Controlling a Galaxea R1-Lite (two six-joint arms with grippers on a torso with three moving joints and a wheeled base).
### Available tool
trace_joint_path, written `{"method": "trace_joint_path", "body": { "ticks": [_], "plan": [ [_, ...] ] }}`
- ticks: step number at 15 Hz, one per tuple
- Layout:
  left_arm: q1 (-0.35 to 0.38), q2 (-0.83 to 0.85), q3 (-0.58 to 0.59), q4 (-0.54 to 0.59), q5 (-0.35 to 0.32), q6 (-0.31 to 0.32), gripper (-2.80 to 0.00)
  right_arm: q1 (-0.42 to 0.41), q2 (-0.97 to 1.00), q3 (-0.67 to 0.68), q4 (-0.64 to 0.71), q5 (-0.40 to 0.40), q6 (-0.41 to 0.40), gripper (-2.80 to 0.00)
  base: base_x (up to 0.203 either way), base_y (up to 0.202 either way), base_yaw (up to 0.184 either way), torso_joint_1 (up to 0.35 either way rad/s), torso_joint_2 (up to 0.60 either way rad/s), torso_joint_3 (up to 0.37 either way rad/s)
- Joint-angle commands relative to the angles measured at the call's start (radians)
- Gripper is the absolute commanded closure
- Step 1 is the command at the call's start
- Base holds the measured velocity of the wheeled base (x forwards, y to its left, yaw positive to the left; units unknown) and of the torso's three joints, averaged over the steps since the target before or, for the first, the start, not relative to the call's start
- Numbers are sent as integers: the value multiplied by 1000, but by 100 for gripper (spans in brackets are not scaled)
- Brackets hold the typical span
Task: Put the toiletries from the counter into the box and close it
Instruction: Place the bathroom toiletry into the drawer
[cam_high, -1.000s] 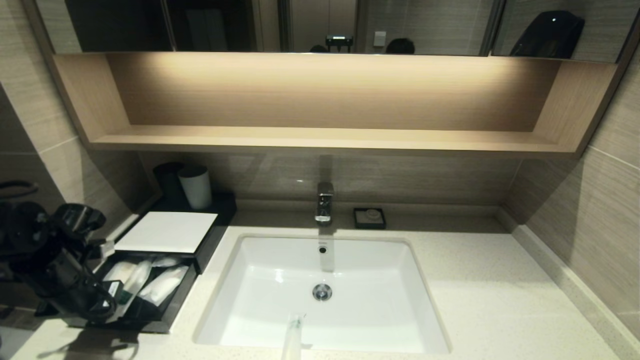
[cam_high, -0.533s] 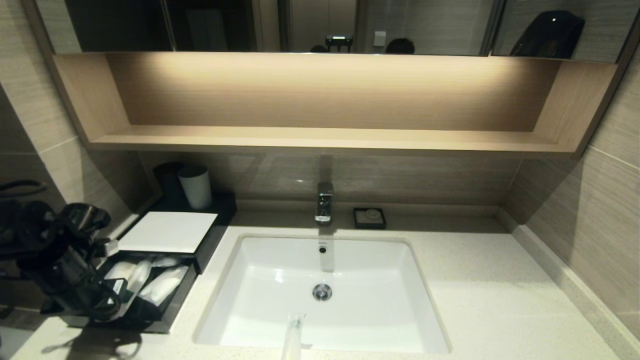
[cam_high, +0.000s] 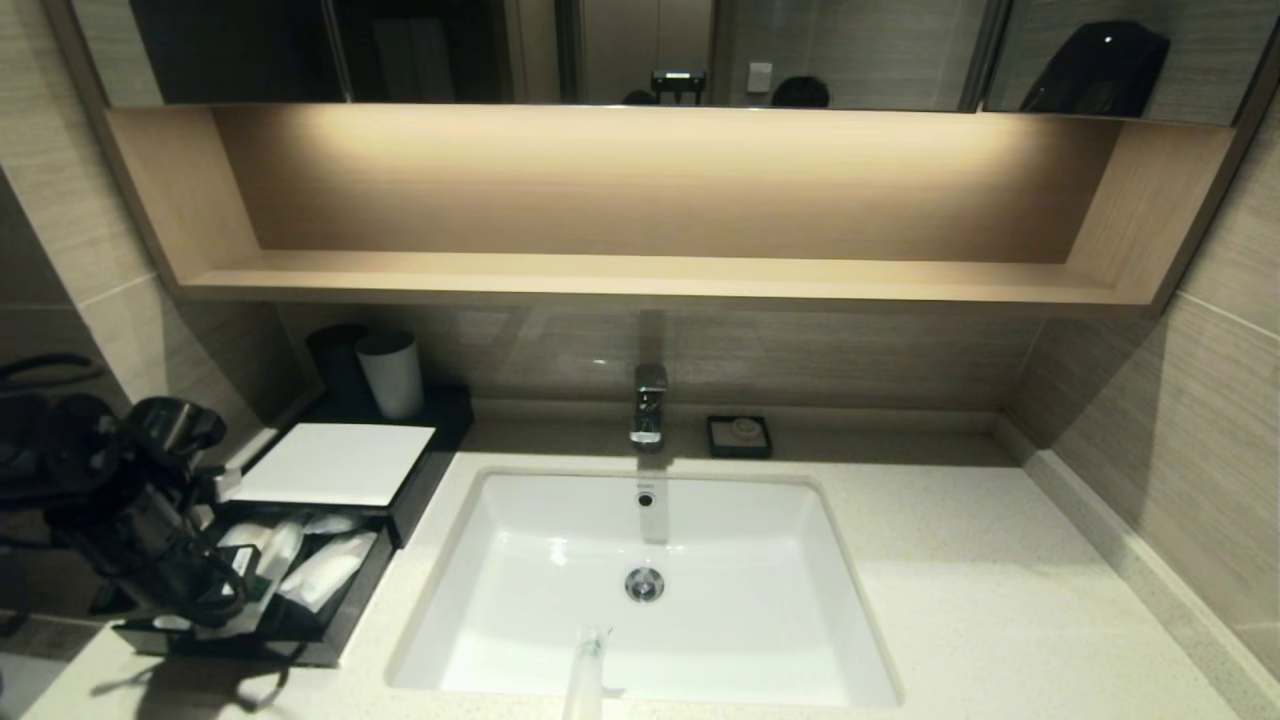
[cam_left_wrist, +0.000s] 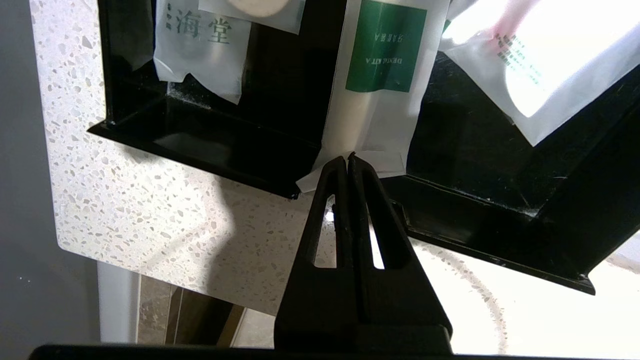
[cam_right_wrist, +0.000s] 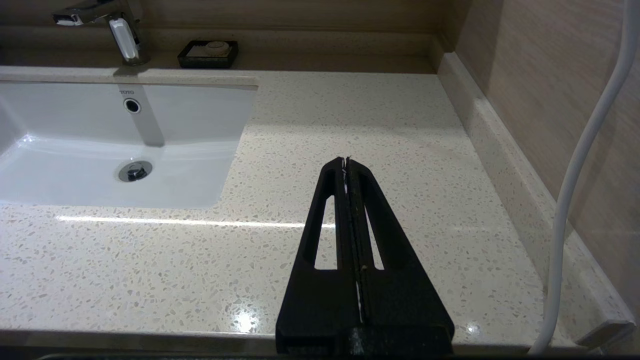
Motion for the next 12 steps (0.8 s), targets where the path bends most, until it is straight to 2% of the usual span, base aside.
{"method": "trace_joint_path", "body": {
  "ticks": [1,12],
  "plan": [
    [-1,19,-5,1,1,0,0,0,-1,0,0,0,0,0,0,0,0,0,0,0],
    [-2,39,-58,-13,-1,-4,0,0,0,0,0,0,-1,0,0,0,0,0,0,0]
  ]
}}
